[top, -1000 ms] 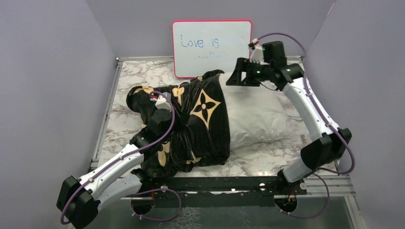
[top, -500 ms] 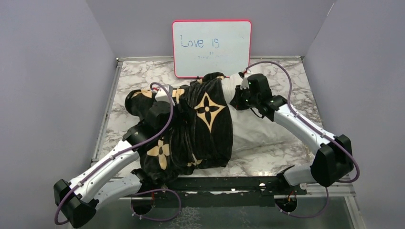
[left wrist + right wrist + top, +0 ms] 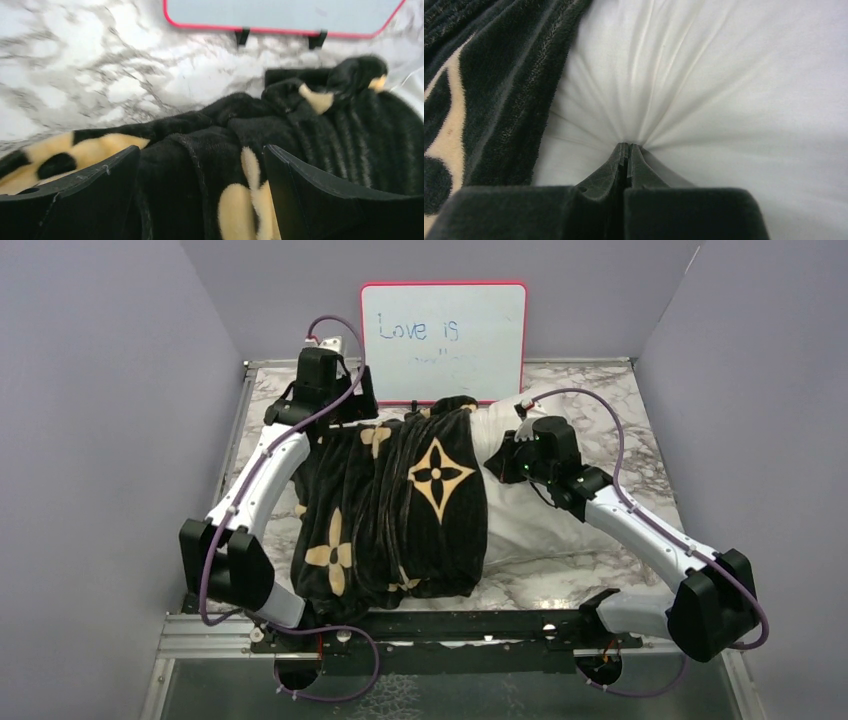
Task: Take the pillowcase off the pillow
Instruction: Remove the pillow from the pillowcase.
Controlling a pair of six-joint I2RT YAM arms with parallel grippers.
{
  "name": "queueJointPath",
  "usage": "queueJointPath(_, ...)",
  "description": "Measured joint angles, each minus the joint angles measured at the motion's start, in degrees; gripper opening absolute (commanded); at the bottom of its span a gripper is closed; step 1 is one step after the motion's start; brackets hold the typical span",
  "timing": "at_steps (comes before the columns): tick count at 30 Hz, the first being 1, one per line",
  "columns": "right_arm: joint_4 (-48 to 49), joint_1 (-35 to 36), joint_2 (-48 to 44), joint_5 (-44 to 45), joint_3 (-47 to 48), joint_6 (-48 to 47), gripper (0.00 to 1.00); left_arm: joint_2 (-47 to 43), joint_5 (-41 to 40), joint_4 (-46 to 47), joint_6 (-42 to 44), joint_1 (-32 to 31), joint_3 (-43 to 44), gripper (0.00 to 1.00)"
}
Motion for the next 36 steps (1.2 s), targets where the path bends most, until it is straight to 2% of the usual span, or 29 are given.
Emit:
queueJointPath(5, -0.02, 0.02, -1.07, -0.02, -0.92, 1.05, 0.01, 6.45, 18.21, -1.88, 4.24, 4.48, -0.68, 0.95)
queueJointPath(7, -0.02, 0.02, -1.07, -0.02, -0.92, 1.31, 0.01, 6.93, 24.7, -2.08, 5.22, 5.75, -2.47, 0.85)
queueJointPath(11, -0.2, 0.02, -1.07, 0.04, -0.92, 2.27, 0.0, 6.93, 34.69, -1.53, 6.12, 9.4, -5.38, 0.37)
queueJointPath(13, -0.39, 0.02, -1.07, 0.55, -0.92, 3.23, 0.01, 6.88, 37.53, -1.16, 6.45, 11.26, -6.16, 0.06)
queueJointPath(14, -0.46, 0.04, -1.07, 0.92, -0.92, 3.8, 0.01, 6.75, 37.99, -0.92, 6.34, 12.13, -6.56, 0.0)
queueJointPath(20, -0.48, 0.48, -1.07, 3.08, -1.11, 8.41, 0.01, 2.29, 38.1, -0.46, 2.4, 18.84, -9.7, 0.0)
queueJointPath(25, 0.33, 1.31, -1.22, 2.99, -2.29, 13.09, 0.01, -1.25, 37.75, -4.07, -0.66, 25.77, -10.19, 0.0)
queueJointPath(31, -0.15, 1.2, -2.34, 3.89, -3.19, 16.72, 0.01, -3.96, 32.81, -6.25, -3.08, 36.04, -10.95, 0.0)
queueJointPath(36, -0.68, 1.31, -2.75, 4.42, -3.19, 18.51, 0.01, -6.08, 31.15, -8.59, -5.25, 41.86, -12.17, 0.0)
